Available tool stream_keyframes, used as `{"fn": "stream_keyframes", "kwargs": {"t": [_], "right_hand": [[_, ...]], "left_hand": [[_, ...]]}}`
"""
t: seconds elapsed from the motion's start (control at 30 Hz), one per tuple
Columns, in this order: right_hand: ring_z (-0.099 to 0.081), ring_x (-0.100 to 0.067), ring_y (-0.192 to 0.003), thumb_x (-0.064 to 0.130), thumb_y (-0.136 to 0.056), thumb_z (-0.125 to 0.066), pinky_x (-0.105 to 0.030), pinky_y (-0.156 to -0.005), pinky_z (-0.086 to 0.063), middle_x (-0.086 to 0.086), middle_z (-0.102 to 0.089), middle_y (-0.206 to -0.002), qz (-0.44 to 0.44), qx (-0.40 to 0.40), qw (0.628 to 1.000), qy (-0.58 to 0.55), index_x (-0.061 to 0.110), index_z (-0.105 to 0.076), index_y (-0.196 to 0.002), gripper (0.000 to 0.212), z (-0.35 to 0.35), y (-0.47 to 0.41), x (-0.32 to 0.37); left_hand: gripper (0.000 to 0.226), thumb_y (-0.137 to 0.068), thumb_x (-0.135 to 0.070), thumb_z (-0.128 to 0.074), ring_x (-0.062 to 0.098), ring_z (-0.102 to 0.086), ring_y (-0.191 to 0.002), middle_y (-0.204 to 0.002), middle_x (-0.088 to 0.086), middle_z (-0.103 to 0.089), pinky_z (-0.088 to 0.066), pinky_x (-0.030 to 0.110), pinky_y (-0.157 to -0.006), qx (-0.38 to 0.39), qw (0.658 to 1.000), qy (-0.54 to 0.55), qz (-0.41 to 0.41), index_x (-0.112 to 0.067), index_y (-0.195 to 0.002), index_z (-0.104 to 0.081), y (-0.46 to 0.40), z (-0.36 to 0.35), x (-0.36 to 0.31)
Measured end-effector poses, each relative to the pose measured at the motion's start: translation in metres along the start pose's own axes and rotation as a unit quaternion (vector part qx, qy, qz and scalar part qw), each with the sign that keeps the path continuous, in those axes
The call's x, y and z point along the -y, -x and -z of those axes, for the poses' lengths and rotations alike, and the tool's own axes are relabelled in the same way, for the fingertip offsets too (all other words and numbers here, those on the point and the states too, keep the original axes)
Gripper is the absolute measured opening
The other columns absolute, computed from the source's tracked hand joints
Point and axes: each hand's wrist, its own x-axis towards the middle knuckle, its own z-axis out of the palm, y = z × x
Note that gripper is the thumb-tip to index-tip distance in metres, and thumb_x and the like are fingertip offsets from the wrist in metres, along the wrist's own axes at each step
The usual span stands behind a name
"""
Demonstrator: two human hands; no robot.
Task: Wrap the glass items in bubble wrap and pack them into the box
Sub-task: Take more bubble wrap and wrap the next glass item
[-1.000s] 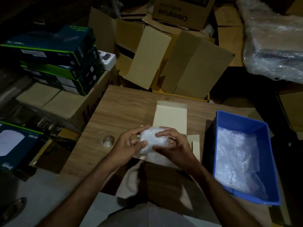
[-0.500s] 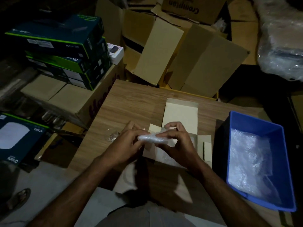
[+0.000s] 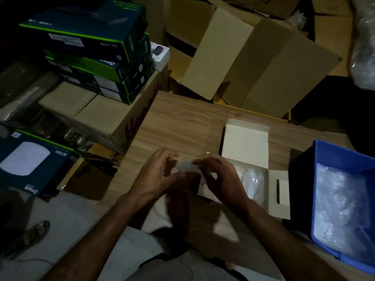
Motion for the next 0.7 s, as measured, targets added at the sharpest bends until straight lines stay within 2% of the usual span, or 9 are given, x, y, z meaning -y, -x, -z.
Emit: {"fn": "stream_keyframes", "kwargs": {"t": [0.1, 0.17, 0.2, 0.3, 0.4, 0.5, 0.6, 0.7], "right_hand": [[-0.064, -0.003, -0.101, -0.001, -0.093, -0.065, -0.02, -0.081, -0.052, 0.005, -0.066, -0.113, -0.012, 0.012, 1.0, 0.015, 0.018, -0.072, -0.116, 0.031, -0.012, -0.006, -0.002], [-0.061, 0.002, -0.094, 0.004, -0.093, -0.066, -0.016, -0.075, -0.05, 0.008, -0.062, -0.11, -0.022, 0.024, 0.999, 0.04, 0.022, -0.07, -0.118, 0.032, -0.02, -0.009, -0.001], [-0.059, 0.004, -0.091, 0.005, -0.092, -0.067, -0.012, -0.072, -0.047, 0.01, -0.06, -0.108, -0.031, 0.029, 0.998, 0.045, 0.022, -0.07, -0.118, 0.031, -0.024, -0.01, 0.0], [-0.061, 0.003, -0.086, 0.003, -0.091, -0.068, -0.01, -0.067, -0.046, 0.006, -0.059, -0.103, -0.053, 0.049, 0.997, 0.017, 0.014, -0.074, -0.112, 0.025, -0.035, -0.017, 0.0], [-0.063, -0.005, -0.097, -0.001, -0.085, -0.07, -0.02, -0.077, -0.054, 0.001, -0.06, -0.113, -0.072, 0.053, 0.996, -0.008, 0.02, -0.076, -0.112, 0.034, -0.044, -0.024, 0.0], [-0.065, -0.009, -0.107, 0.01, -0.077, -0.079, -0.028, -0.082, -0.06, -0.005, -0.061, -0.123, -0.091, 0.069, 0.992, -0.044, 0.028, -0.073, -0.115, 0.043, -0.048, -0.025, 0.003], [-0.066, -0.009, -0.105, 0.02, -0.076, -0.077, -0.032, -0.082, -0.061, -0.002, -0.064, -0.117, -0.114, 0.046, 0.992, -0.037, 0.014, -0.075, -0.117, 0.042, -0.043, -0.019, 0.004], [-0.066, -0.007, -0.102, -0.004, -0.085, -0.07, -0.03, -0.081, -0.061, -0.001, -0.064, -0.112, -0.112, 0.044, 0.992, -0.027, 0.012, -0.075, -0.117, 0.037, -0.03, -0.009, 0.007]], "left_hand": [[0.087, -0.066, -0.047, -0.091, 0.011, -0.04, -0.134, -0.144, -0.007, -0.038, -0.042, 0.027, -0.104, -0.054, 0.996, -0.068, 0.031, -0.034, -0.14, -0.045, 0.006, 0.008, 0.046], [0.101, -0.061, -0.048, -0.093, 0.015, -0.032, -0.142, -0.151, -0.002, -0.034, -0.037, 0.033, -0.109, -0.076, 0.991, -0.081, 0.07, -0.029, -0.145, -0.041, 0.008, 0.008, 0.072], [0.103, -0.059, -0.045, -0.094, 0.017, -0.033, -0.142, -0.151, -0.001, -0.036, -0.038, 0.036, -0.111, -0.077, 0.991, -0.067, 0.092, -0.028, -0.145, -0.041, 0.008, 0.006, 0.082], [0.093, -0.055, -0.035, -0.098, 0.016, -0.056, -0.126, -0.136, -0.007, -0.056, -0.051, 0.046, -0.103, -0.064, 0.987, 0.026, 0.145, -0.028, -0.135, -0.051, 0.003, -0.003, 0.105], [0.065, -0.063, -0.029, -0.096, 0.014, -0.07, -0.103, -0.11, -0.007, -0.073, -0.059, 0.053, -0.085, -0.065, 0.983, 0.083, 0.149, -0.029, -0.118, -0.062, -0.002, -0.008, 0.115], [0.06, -0.067, -0.02, -0.094, 0.012, -0.071, -0.102, -0.109, -0.005, -0.074, -0.06, 0.046, -0.086, -0.063, 0.983, 0.11, 0.133, -0.026, -0.119, -0.064, -0.004, -0.013, 0.11], [0.059, -0.07, -0.031, -0.083, 0.01, -0.067, -0.111, -0.117, -0.011, -0.071, -0.057, 0.034, -0.094, -0.053, 0.991, 0.059, 0.109, -0.033, -0.126, -0.065, -0.007, -0.016, 0.099], [0.069, -0.07, -0.027, -0.083, 0.011, -0.064, -0.111, -0.12, -0.006, -0.066, -0.055, 0.029, -0.092, -0.046, 0.998, -0.008, 0.041, -0.029, -0.135, -0.061, -0.009, -0.018, 0.081]]}}
